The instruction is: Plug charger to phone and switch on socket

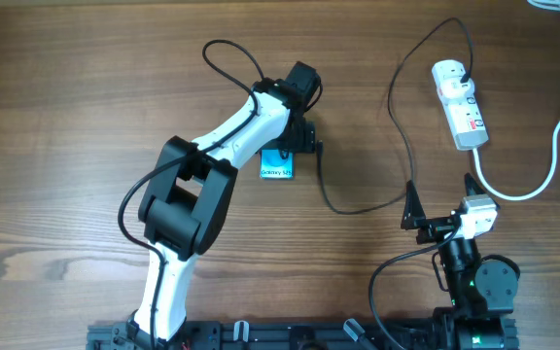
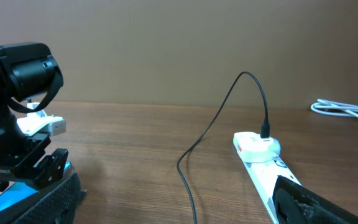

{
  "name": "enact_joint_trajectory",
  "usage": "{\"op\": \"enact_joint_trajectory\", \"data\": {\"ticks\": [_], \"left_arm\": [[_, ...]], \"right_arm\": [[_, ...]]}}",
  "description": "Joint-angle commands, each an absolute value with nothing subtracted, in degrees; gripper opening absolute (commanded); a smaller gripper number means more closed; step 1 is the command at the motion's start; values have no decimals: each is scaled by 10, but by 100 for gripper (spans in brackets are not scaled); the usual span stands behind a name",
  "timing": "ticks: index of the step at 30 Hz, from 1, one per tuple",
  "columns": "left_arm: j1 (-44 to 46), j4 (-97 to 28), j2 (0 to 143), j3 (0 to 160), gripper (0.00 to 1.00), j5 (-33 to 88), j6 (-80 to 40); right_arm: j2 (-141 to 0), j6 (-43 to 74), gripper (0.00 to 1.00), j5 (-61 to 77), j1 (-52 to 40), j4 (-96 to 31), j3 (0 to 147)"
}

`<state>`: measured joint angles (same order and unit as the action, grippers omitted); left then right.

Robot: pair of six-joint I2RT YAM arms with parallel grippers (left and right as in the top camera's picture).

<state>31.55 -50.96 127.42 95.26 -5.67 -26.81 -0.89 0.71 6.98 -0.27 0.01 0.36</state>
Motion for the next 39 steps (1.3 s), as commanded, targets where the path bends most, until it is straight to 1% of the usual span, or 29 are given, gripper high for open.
{"op": "enact_joint_trajectory", "data": {"ticks": [1,3,8,12,18,29,39], "left_arm": [[298,-512,1300,948,100,-32,-238],[287,-508,1300,949,100,10,-224],[281,-507,1300,949,100,14,-225],[288,-508,1300,948,100,1,-225],[321,-507,1300,948,100,-51,-228],[289,-523,1300,948,100,-39,-230],[298,-521,1300,948,98,-39,-229]], "right_arm": [[-6,0,100,60,0,3,3],[-6,0,100,60,0,3,3],[-6,0,100,60,0,3,3],[-6,0,100,60,0,3,3],[-6,0,100,60,0,3,3],[-6,0,100,60,0,3,3],[-6,0,100,60,0,3,3]]}}
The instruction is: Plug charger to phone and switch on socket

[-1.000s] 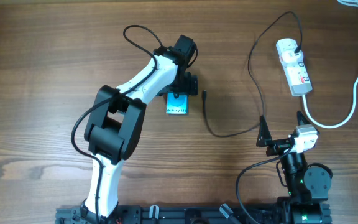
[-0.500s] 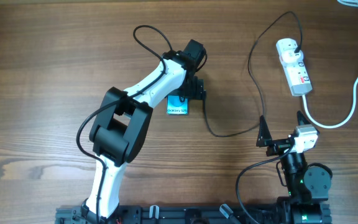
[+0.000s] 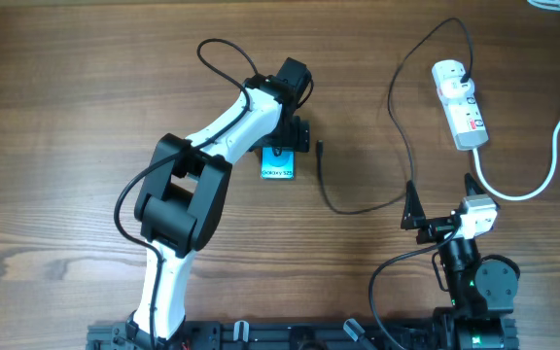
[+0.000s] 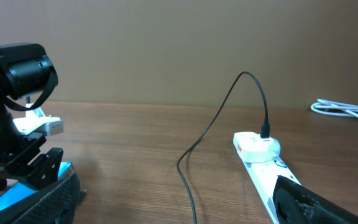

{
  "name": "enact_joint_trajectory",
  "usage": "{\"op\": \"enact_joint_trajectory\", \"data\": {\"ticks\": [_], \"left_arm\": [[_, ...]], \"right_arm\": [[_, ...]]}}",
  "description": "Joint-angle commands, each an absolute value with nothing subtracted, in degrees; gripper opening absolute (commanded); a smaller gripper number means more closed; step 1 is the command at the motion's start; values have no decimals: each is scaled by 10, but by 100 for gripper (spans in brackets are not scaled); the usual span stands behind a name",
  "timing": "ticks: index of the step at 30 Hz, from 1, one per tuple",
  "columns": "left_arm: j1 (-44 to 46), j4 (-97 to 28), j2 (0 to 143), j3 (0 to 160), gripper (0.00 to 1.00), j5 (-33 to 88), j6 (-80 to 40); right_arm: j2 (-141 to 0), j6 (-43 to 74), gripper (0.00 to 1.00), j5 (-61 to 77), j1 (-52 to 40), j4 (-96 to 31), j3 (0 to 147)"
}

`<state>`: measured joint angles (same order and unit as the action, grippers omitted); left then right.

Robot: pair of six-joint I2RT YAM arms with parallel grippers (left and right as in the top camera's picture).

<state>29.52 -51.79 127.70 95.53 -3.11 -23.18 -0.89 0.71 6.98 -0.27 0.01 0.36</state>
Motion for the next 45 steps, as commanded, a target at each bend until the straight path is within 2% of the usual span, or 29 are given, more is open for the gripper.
{"op": "enact_joint_trajectory", "data": {"ticks": [1,4,6,16,45], "left_arm": [[298,-520,1300,948,98,-39,-230],[298,-521,1300,948,95,-39,-231],[298,-521,1300,948,86,-37,-231],[298,-520,1300,948,79,-26,-231],[298,-522,1299,948,73,-24,-232]], "right_arm": [[-6,0,100,60,0,3,3],[-6,0,100,60,0,3,3],[-6,0,100,60,0,3,3],[-6,0,100,60,0,3,3],[-6,0,100,60,0,3,3]]}}
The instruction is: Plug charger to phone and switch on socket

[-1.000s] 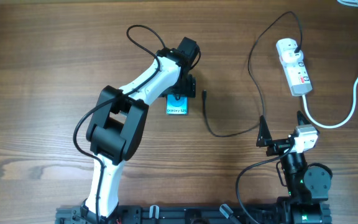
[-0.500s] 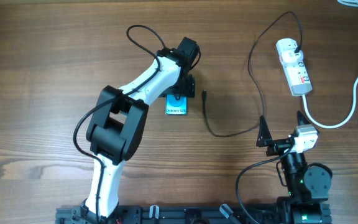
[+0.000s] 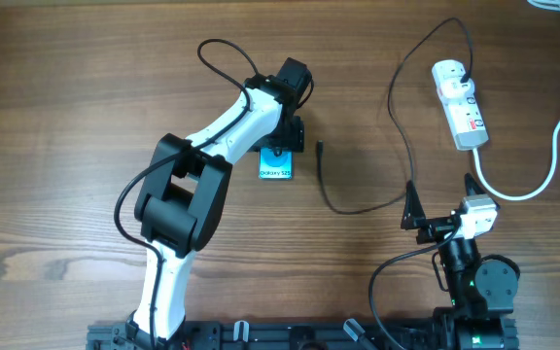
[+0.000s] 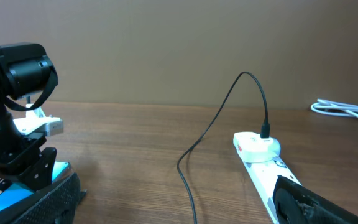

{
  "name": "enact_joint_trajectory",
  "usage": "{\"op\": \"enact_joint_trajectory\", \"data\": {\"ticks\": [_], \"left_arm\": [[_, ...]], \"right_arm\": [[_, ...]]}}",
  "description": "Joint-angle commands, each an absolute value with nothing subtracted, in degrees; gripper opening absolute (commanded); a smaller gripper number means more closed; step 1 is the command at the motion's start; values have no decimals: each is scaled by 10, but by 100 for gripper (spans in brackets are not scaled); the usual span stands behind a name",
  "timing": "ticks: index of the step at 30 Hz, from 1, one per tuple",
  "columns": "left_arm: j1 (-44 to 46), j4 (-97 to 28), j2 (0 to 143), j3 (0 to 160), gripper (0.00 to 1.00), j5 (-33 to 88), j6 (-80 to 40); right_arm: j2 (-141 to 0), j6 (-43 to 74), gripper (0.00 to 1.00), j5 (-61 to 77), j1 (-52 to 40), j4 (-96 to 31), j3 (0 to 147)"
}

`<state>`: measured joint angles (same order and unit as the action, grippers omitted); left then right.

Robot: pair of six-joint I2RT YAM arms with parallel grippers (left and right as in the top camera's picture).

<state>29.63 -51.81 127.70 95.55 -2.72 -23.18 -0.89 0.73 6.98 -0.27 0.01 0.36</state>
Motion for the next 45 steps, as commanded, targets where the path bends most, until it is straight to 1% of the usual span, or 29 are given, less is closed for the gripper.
{"op": "enact_joint_trajectory", "data": {"ticks": [1,5,7,8,15,24,39,43,45], "left_arm": [[298,-523,1297,949,73,-24,-232],[297,-547,1293,970,72,-24,-232],[297,-558,1293,981,69,-24,-232],[297,-562,1293,981,69,-24,-232],[297,-573,1291,982,70,-10,-232],[297,-577,1249,983,70,-9,-244],[301,-585,1247,980,71,-9,-249],[302,-554,1247,935,72,-9,-260],[302,-533,1247,912,73,-9,-260]], "right_arm": [[-6,0,100,60,0,3,3],[-6,0,100,60,0,3,3],[-6,1,100,60,0,3,3],[-6,0,100,60,0,3,3],[-6,0,100,60,0,3,3],[-6,0,100,60,0,3,3],[-6,0,100,60,0,3,3],[-6,0,99,60,0,3,3],[-6,0,100,60,0,3,3]]}}
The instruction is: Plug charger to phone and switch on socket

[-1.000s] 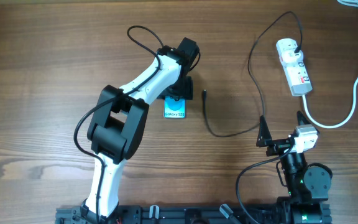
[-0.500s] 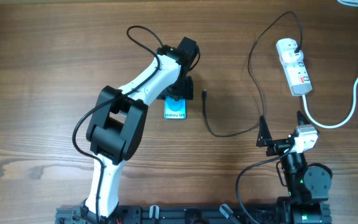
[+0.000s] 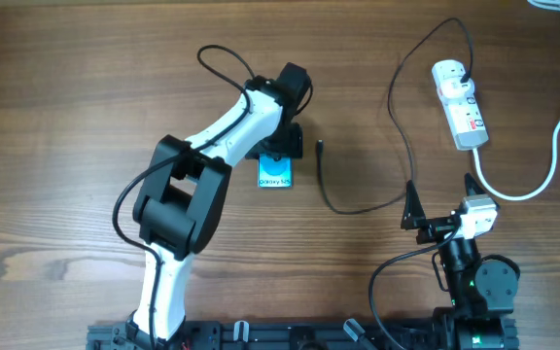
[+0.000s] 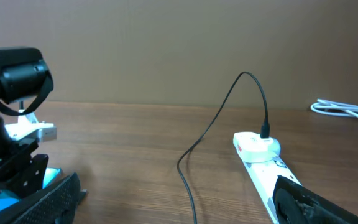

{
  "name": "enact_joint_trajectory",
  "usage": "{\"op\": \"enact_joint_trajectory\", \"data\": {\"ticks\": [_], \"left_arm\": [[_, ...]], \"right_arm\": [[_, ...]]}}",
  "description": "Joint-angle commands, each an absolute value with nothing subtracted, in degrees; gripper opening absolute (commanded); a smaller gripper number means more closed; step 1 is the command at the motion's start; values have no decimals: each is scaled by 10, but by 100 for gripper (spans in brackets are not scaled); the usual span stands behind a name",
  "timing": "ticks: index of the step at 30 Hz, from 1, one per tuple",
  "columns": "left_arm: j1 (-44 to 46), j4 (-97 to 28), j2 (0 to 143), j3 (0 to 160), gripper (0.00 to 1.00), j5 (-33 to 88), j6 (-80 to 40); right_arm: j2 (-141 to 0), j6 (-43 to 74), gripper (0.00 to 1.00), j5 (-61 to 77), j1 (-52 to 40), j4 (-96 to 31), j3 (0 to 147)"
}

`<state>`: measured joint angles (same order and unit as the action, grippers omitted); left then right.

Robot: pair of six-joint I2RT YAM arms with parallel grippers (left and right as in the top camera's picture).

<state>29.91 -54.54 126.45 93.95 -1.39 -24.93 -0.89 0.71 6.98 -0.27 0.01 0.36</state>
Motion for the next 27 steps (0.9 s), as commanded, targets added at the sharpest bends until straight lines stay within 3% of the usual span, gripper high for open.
{"op": "enact_joint_trajectory", "data": {"ticks": [1,3,5,9,12,27], "left_arm": [[302,-526,1247,905,75,-9,-260],[302,-521,1247,902,79,-9,-260],[302,-523,1247,902,89,-9,-260],[302,-532,1247,902,91,-9,-260],[302,-537,1247,902,80,-9,-260],[302,-544,1247,902,73,-7,-260]], "right_arm": [[-6,0,100,60,0,3,3],[-6,0,100,60,0,3,3],[-6,0,100,60,0,3,3],[-6,0,100,60,0,3,3],[-6,0,100,60,0,3,3],[-6,0,100,60,0,3,3]]}}
